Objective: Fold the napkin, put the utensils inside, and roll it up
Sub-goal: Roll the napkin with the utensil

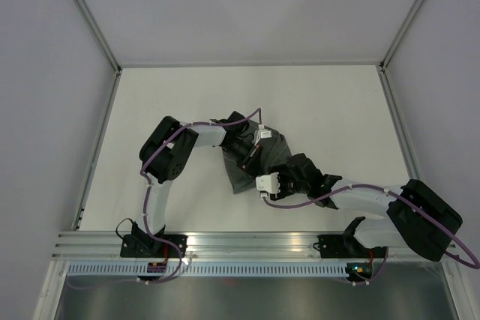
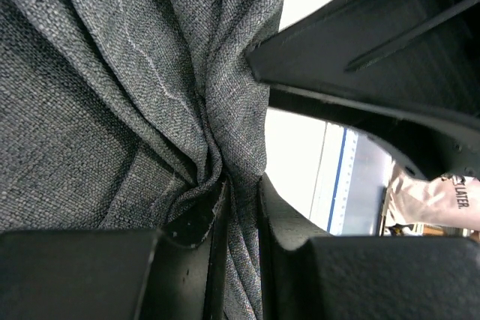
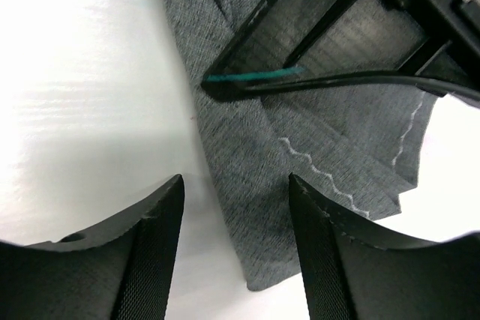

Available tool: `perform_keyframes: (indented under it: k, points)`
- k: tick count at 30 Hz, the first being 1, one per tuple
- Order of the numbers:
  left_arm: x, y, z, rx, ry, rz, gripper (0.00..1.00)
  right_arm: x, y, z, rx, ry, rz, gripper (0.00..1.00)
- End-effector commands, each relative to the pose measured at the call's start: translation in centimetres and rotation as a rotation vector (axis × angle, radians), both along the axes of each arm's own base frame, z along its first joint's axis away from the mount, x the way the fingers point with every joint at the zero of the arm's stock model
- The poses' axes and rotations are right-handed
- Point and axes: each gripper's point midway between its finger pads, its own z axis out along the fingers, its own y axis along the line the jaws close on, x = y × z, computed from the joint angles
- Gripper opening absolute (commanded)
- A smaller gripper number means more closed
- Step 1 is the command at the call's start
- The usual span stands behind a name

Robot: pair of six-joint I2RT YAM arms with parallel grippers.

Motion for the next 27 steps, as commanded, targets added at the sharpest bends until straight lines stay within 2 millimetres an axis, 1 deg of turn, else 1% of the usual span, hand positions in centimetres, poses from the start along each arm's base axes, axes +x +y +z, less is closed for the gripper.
perform_keyframes:
  k: [1,2,3,4,5,8,9,12,16,19,22,23,24,27]
  points:
    - [-1.5,2.4,-4.0,0.155,0.035,-0.009,0.02,-0.5,0.5,1.3,0.02,0.048,0.053,0.64]
    - [-1.6,2.4,-4.2,0.157,0.034,-0.011,0.02,-0.6,1.1,2.0,0.035,0.064,0.078,0.64]
    - [-1.6,2.5,-4.2,0.161,0.04,-0.01,0.02,-0.8,1.2,2.0,0.034,0.083,0.092,0.64]
    - [-1.7,2.5,-4.3,0.161,0.04,-0.012,0.02,-1.4,1.0,1.5,0.013,0.124,0.099,0.64]
    - [-1.6,2.5,-4.3,0.157,0.042,-0.012,0.02,-1.5,1.2,1.5,0.019,0.132,0.109,0.64]
    - [-1.7,2.5,-4.4,0.158,0.049,-0.014,0.02,-1.1,1.4,1.0,0.01,0.134,0.103,0.63]
    - [-1.8,2.5,-4.5,0.156,0.054,-0.015,0.02,-1.1,1.2,0.2,-0.01,0.152,0.096,0.63]
    - [-1.8,2.5,-4.5,0.156,0.059,-0.014,0.02,-1.4,1.0,-0.6,-0.031,0.168,0.104,0.61]
    - [-1.8,2.5,-4.7,0.155,0.071,-0.015,0.02,-1.3,0.7,-1.2,-0.051,0.152,0.098,0.62]
    - [-1.8,2.4,-4.6,0.152,0.076,-0.016,0.02,-0.4,1.3,-0.6,-0.031,0.12,0.088,0.62]
    - [-1.8,2.4,-4.5,0.149,0.077,-0.018,0.02,-0.8,1.3,-0.5,-0.028,0.123,0.109,0.64]
    - [-1.8,2.4,-4.5,0.15,0.079,-0.018,0.02,-0.7,1.6,-0.3,-0.027,0.13,0.116,0.64]
    - [-1.8,2.5,-4.6,0.15,0.082,-0.017,0.02,-1.2,1.3,-1.1,-0.063,0.164,0.12,0.62]
    - [-1.8,2.5,-4.5,0.147,0.086,-0.016,0.02,-1.1,1.3,-1.0,-0.077,0.167,0.128,0.54]
